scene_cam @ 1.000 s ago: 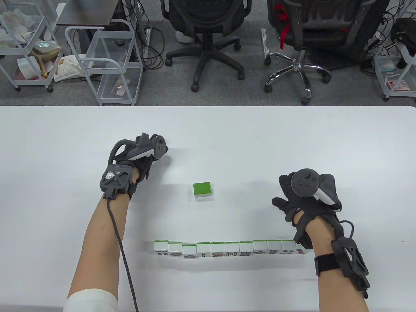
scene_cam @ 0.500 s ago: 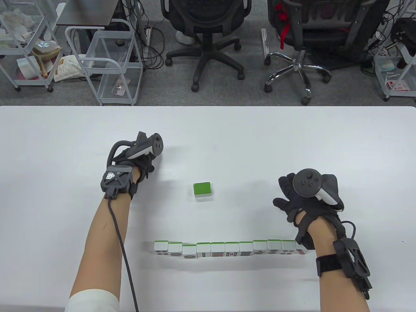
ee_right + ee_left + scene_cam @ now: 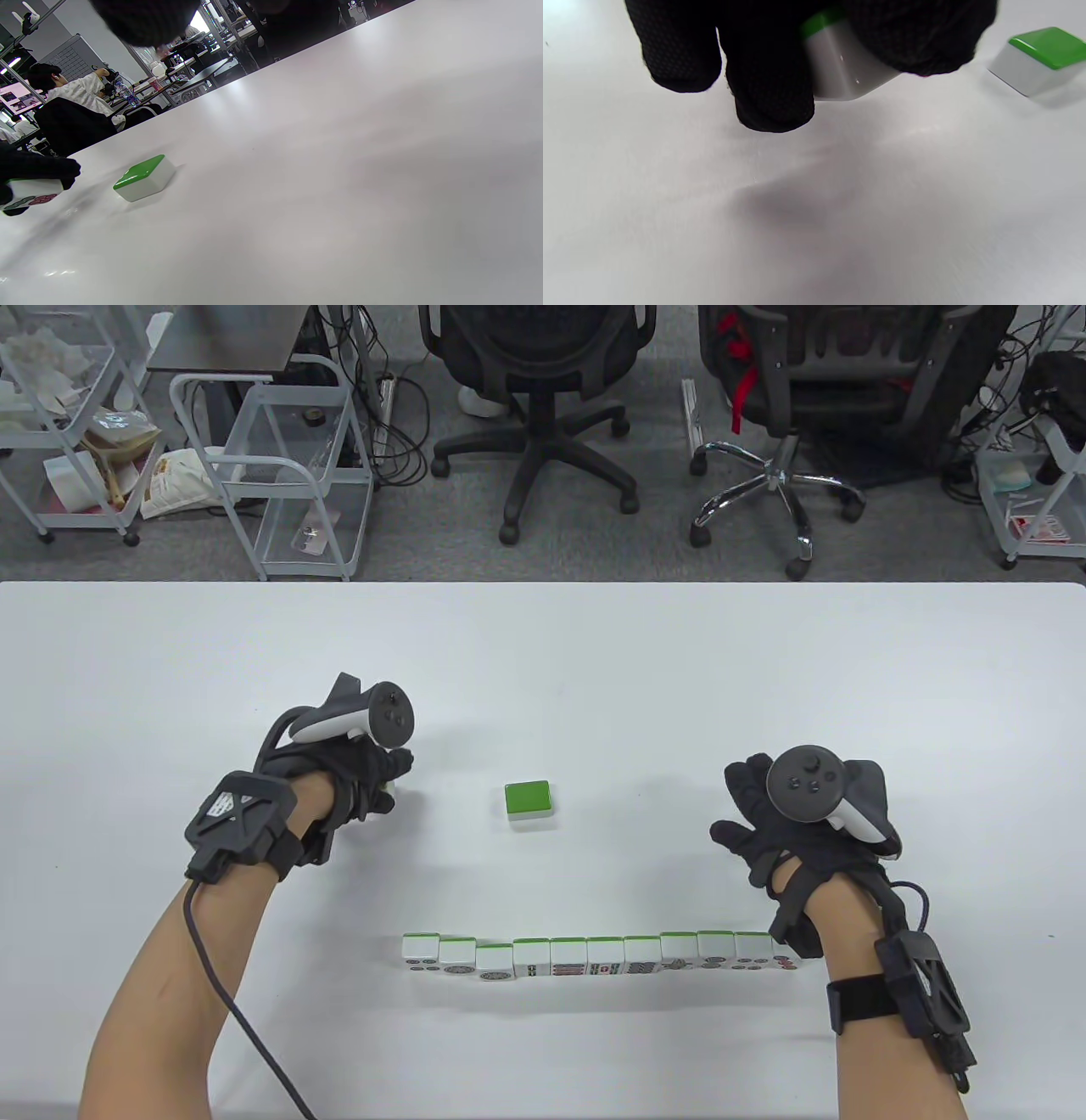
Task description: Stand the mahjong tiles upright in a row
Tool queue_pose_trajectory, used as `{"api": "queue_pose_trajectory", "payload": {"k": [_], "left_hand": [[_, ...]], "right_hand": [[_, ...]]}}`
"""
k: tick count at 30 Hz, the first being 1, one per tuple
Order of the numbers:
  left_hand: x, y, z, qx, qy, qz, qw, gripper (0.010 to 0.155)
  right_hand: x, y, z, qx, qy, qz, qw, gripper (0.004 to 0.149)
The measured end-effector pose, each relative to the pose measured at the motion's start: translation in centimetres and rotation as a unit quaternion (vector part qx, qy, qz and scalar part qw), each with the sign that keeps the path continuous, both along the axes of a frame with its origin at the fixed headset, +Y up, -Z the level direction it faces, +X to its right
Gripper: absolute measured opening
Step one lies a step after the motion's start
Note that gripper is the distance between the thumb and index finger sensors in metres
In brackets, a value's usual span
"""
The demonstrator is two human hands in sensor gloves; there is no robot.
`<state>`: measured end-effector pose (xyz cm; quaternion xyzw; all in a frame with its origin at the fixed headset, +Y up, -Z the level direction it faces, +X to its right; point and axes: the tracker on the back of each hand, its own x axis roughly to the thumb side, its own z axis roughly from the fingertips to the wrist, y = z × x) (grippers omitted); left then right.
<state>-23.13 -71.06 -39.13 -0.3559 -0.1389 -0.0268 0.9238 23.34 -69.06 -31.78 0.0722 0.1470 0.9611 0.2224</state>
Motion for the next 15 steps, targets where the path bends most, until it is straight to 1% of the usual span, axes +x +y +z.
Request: {"api": "queue_pose_trajectory", "payload": {"k": [3, 6, 11, 15], "left_hand": [[-0.4, -0.2, 2.9, -0.038, -0.019, 0.009, 0.999, 0.077], [-0.7, -0.3, 5.1, -0.065, -0.035, 0.015, 0.997, 0.077], [-0.5, -0.1, 8.1, -0.084, -0.055, 0.061, 0.993, 0.076], [-0.1, -0.9, 9.4, -0.109, -0.064, 0.088, 0.988, 0.077]], "right_hand": [[-0.1, 0.0, 0.1, -0.001, 0.001, -0.002, 1.0, 0.078], [-0.1, 0.0, 0.1, -0.002, 0.001, -0.004, 1.0, 0.078], [-0.1, -0.1, 0.3, -0.008, 0.001, -0.009, 1.0, 0.078], [-0.1, -0.1, 0.4, -0.008, 0.0, -0.013, 1.0, 0.079]]}}
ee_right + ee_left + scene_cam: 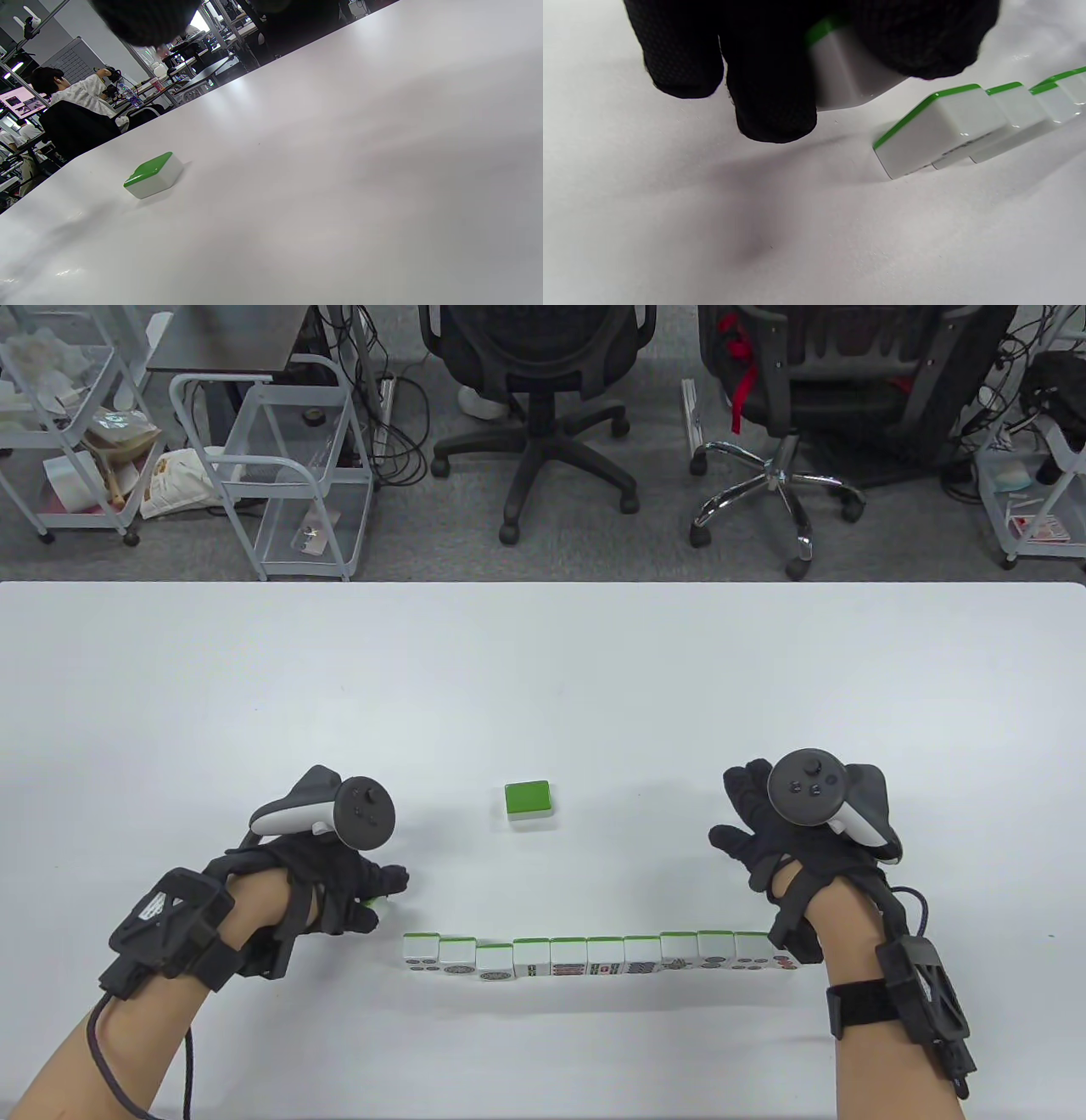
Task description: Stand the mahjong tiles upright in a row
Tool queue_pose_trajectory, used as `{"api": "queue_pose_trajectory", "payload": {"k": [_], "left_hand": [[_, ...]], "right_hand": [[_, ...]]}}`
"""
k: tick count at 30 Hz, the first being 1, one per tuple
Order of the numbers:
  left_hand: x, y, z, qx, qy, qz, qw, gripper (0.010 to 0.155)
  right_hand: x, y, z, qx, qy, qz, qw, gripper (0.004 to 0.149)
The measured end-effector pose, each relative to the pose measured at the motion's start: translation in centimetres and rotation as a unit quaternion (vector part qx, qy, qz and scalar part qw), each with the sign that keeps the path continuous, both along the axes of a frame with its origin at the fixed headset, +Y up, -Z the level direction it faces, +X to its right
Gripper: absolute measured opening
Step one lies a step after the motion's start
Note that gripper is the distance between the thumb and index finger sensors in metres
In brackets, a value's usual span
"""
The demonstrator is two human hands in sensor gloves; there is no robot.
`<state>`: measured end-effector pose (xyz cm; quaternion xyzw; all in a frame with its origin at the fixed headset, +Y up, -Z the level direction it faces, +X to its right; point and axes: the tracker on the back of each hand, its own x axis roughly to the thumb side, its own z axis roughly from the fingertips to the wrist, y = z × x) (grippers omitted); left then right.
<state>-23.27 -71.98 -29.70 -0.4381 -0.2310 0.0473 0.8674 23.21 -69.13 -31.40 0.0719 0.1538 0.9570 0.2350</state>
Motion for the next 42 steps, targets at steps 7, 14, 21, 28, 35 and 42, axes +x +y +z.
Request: {"api": "queue_pose_trajectory", "payload": {"k": [7, 14, 21, 28, 35, 42], "left_hand": [[0.6, -2.1, 1.5, -0.005, -0.004, -0.001, 1.0, 0.078], [0.1, -2.6, 1.2, 0.01, 0.048, 0.064, 0.997, 0.072], [-0.4, -2.6, 1.3, 0.01, 0.059, 0.067, 0.996, 0.072], [2.2, 2.2, -1.2, 0.194, 0.079, 0.065, 0.976, 0.073], [10.6, 5.2, -3.9, 0.34, -0.066, 0.006, 0.938, 0.075], [16.7, 1.4, -6.4, 0.304, -0.134, -0.056, 0.941, 0.086]], "right_hand": [[0.0, 0.0, 0.1, -0.004, 0.001, 0.0, 1.0, 0.079], [0.3, -0.1, 0.1, -0.01, -0.004, -0.002, 1.0, 0.079], [0.3, 0.0, 0.1, -0.006, -0.006, -0.001, 1.0, 0.08], [0.3, -0.1, 0.1, -0.009, -0.006, 0.003, 1.0, 0.08], [0.4, 0.1, 0.1, -0.008, -0.008, 0.0, 1.0, 0.08], [0.4, 0.0, 0.2, -0.012, -0.006, 0.0, 1.0, 0.08]]}}
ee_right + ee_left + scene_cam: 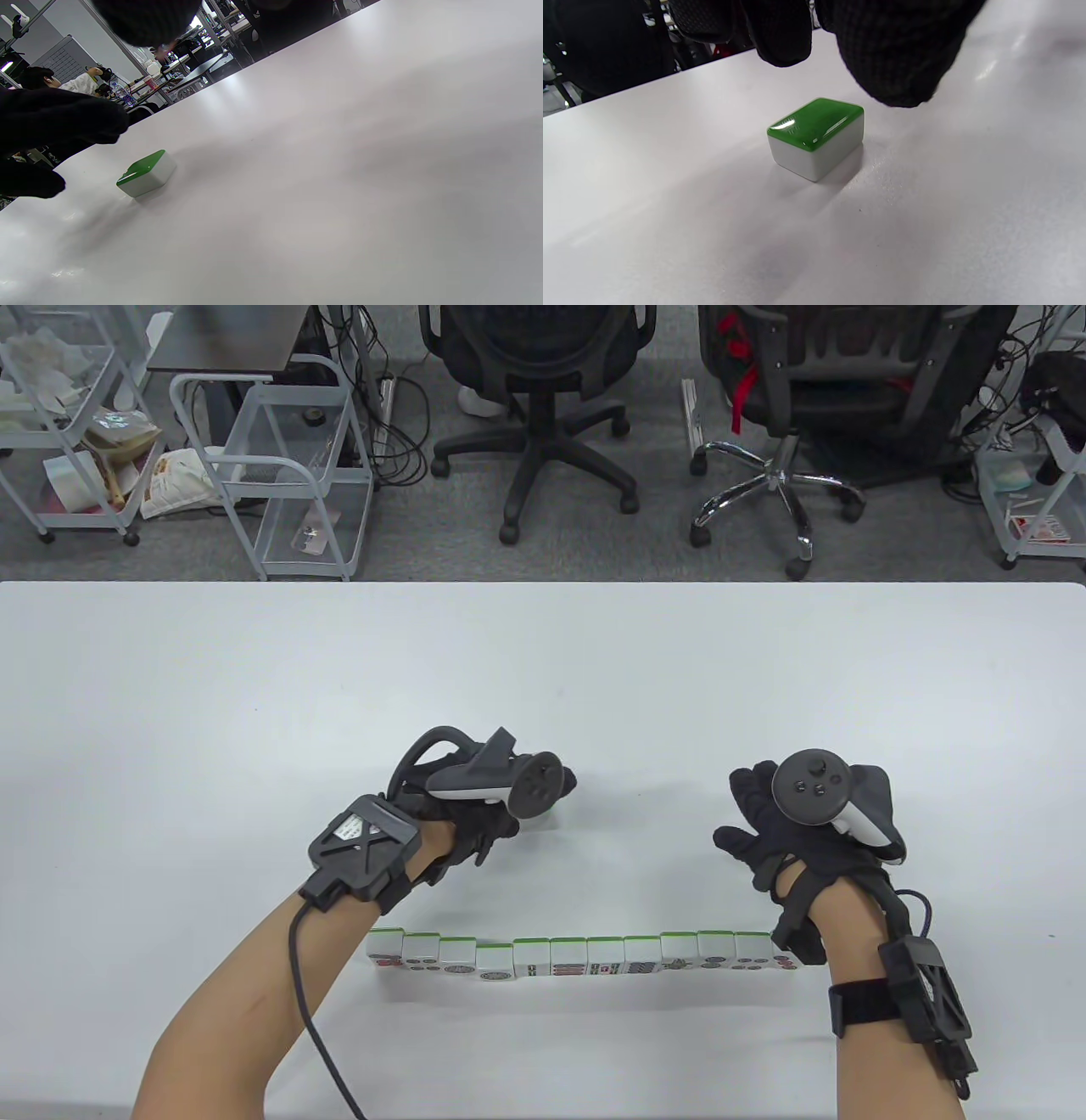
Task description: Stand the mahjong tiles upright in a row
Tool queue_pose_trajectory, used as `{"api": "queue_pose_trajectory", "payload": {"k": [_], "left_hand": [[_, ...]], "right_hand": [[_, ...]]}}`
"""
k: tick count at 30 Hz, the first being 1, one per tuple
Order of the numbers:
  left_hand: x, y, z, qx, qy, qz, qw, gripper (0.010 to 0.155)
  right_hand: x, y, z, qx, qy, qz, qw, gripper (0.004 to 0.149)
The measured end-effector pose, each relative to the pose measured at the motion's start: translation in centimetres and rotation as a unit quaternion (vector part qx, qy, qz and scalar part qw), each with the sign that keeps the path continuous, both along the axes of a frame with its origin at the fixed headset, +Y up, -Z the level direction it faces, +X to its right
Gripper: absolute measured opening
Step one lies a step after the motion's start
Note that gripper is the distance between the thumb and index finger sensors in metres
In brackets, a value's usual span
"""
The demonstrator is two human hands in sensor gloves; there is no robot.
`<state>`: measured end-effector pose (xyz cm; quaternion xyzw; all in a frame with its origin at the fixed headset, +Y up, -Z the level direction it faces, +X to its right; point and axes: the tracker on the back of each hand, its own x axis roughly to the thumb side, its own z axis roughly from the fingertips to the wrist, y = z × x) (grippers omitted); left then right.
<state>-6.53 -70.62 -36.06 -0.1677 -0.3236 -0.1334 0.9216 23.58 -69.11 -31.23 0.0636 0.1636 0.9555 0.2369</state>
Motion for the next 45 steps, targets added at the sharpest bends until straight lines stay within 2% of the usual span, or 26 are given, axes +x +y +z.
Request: {"api": "queue_pose_trajectory", "payload": {"k": [5, 11, 16, 20, 24, 28, 33, 36, 39, 42, 45], "left_hand": [[1.6, -2.6, -0.9, -0.011, -0.012, -0.072, 0.997, 0.084], [1.3, -4.3, -1.7, -0.018, -0.008, -0.1, 0.995, 0.082], [1.5, -4.2, -1.7, 0.038, -0.019, -0.109, 0.993, 0.083], [0.7, -4.0, -2.0, 0.01, 0.007, -0.099, 0.995, 0.083], [-1.7, -2.4, -1.6, -0.021, 0.049, -0.07, 0.996, 0.081], [-6.1, -0.1, -0.8, -0.073, 0.093, -0.012, 0.993, 0.08], [-12.1, 1.4, 0.7, -0.125, 0.139, 0.001, 0.982, 0.079], [-15.3, 1.2, 2.3, -0.153, 0.16, -0.027, 0.975, 0.079], [-17.6, -0.2, 4.5, -0.21, 0.174, -0.068, 0.96, 0.078], [-18.6, -1.6, 6.1, -0.236, 0.172, -0.075, 0.954, 0.078], [-18.8, -2.4, 7.7, -0.239, 0.157, -0.065, 0.956, 0.078]], "right_hand": [[0.1, 0.1, -0.1, 0.003, 0.001, -0.003, 1.0, 0.08], [0.1, 0.2, -0.1, 0.0, 0.001, 0.0, 1.0, 0.08], [0.1, 0.1, -0.1, -0.001, 0.0, 0.001, 1.0, 0.079], [0.1, 0.1, -0.1, -0.005, 0.001, 0.003, 1.0, 0.08], [0.0, 0.0, -0.1, -0.007, 0.003, 0.003, 1.0, 0.079], [-0.2, 0.0, 0.0, -0.009, 0.005, 0.005, 1.0, 0.08], [-0.3, 0.0, 0.0, -0.009, 0.007, 0.005, 1.0, 0.08], [-0.3, 0.0, 0.0, -0.009, 0.007, 0.006, 1.0, 0.08], [-0.4, -0.1, 0.0, -0.012, 0.007, 0.006, 1.0, 0.08], [-0.5, -0.2, 0.1, -0.014, 0.009, 0.009, 1.0, 0.08], [-0.8, -0.3, 0.1, -0.016, 0.013, 0.011, 1.0, 0.08]]}}
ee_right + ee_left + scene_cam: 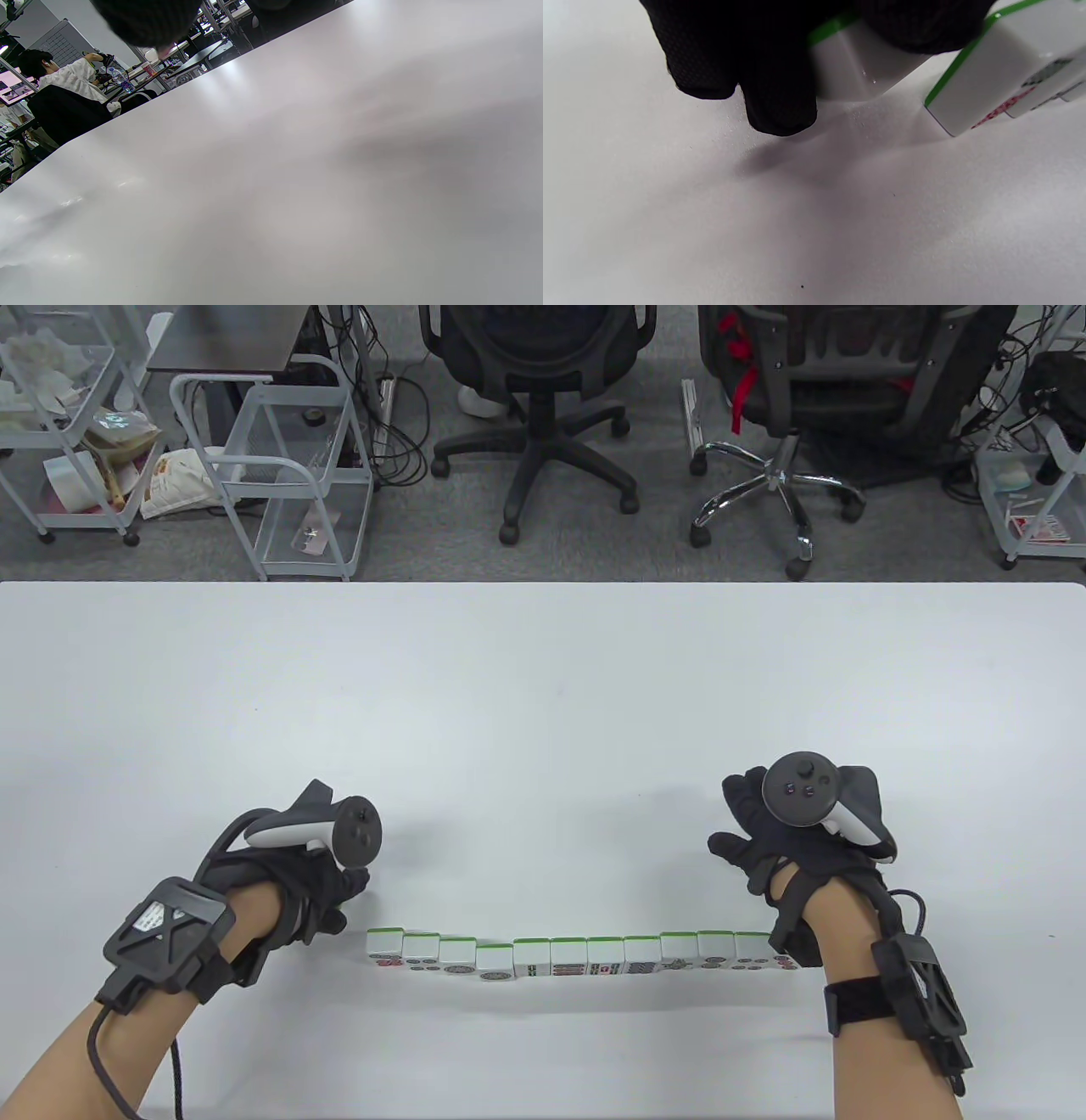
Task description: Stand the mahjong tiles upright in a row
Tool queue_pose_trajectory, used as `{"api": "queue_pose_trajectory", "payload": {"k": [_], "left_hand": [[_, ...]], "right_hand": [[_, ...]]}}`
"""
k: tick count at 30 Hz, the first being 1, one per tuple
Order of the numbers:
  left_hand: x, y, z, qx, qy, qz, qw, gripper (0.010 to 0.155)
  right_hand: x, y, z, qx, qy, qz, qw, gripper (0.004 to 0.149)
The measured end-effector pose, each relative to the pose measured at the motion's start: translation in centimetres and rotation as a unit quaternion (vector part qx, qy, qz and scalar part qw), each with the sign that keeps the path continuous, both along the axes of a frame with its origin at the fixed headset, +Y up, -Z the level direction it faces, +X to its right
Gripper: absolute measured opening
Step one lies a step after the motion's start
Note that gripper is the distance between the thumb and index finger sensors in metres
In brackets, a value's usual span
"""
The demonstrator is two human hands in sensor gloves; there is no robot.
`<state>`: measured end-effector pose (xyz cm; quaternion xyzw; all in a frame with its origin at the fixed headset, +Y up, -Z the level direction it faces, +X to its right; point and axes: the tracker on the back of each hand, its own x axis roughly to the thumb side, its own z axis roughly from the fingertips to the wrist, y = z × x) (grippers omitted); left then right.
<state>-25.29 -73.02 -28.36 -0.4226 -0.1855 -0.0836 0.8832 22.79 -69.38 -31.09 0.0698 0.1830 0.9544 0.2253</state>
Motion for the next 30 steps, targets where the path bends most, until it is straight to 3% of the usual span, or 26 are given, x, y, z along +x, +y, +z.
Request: {"api": "queue_pose_trajectory", "payload": {"k": [5, 17, 24, 27, 30], "left_hand": [[-0.2, -0.6, 1.6, 0.011, -0.001, 0.052, 0.999, 0.079], [-0.3, -0.7, 0.9, 0.027, 0.012, 0.132, 0.991, 0.068], [-1.5, -1.2, 0.9, 0.025, 0.044, 0.162, 0.985, 0.071], [-1.8, 0.3, 0.5, 0.069, 0.069, 0.178, 0.979, 0.074], [-1.7, 3.1, -0.4, 0.173, 0.101, 0.164, 0.966, 0.072]], "right_hand": [[0.0, 0.0, 0.0, 0.0, 0.0, -0.003, 1.0, 0.079], [0.1, -0.1, 0.1, -0.005, 0.001, -0.007, 1.0, 0.079], [-0.2, -0.1, 0.1, -0.007, 0.008, -0.004, 1.0, 0.08], [-0.7, 0.1, 0.1, 0.001, 0.013, -0.005, 1.0, 0.079], [-1.7, 0.8, -0.1, 0.023, 0.018, -0.004, 1.0, 0.079]]}}
